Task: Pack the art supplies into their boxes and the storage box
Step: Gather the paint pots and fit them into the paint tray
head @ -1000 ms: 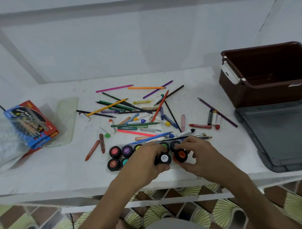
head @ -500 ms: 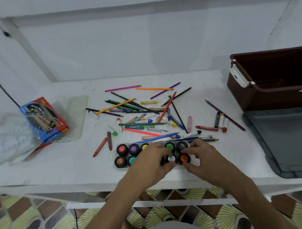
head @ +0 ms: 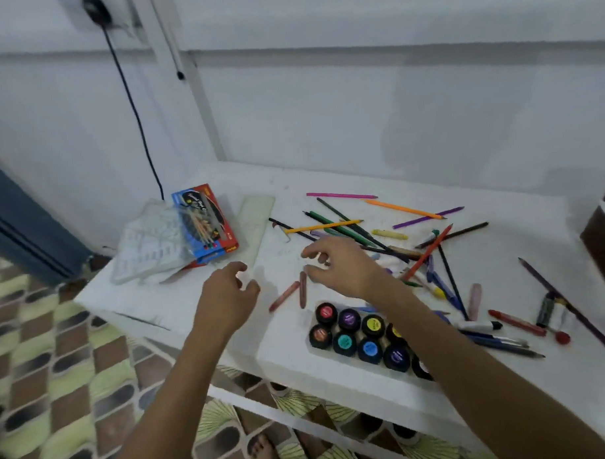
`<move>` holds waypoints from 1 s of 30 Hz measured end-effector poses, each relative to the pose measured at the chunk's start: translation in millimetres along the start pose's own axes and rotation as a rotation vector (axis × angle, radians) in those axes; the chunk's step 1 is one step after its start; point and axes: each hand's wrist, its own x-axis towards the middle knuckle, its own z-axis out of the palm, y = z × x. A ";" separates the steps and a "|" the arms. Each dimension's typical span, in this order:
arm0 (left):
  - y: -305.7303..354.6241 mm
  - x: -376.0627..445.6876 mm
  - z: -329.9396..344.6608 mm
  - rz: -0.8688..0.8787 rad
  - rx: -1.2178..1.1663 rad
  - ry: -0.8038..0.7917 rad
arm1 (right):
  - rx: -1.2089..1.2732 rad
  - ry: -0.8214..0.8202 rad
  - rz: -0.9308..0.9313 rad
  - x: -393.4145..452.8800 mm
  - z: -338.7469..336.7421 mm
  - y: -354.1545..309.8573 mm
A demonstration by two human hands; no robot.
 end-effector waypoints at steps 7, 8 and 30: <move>-28.9 34.8 4.6 0.001 0.160 -0.112 | -0.186 -0.223 0.038 111.9 46.6 3.9; -28.9 37.3 6.6 0.014 0.188 -0.123 | -0.233 -0.243 0.038 122.3 52.1 6.0; -88.8 -58.4 3.5 -0.221 -0.147 0.217 | -0.320 -0.263 0.071 134.5 91.4 -9.2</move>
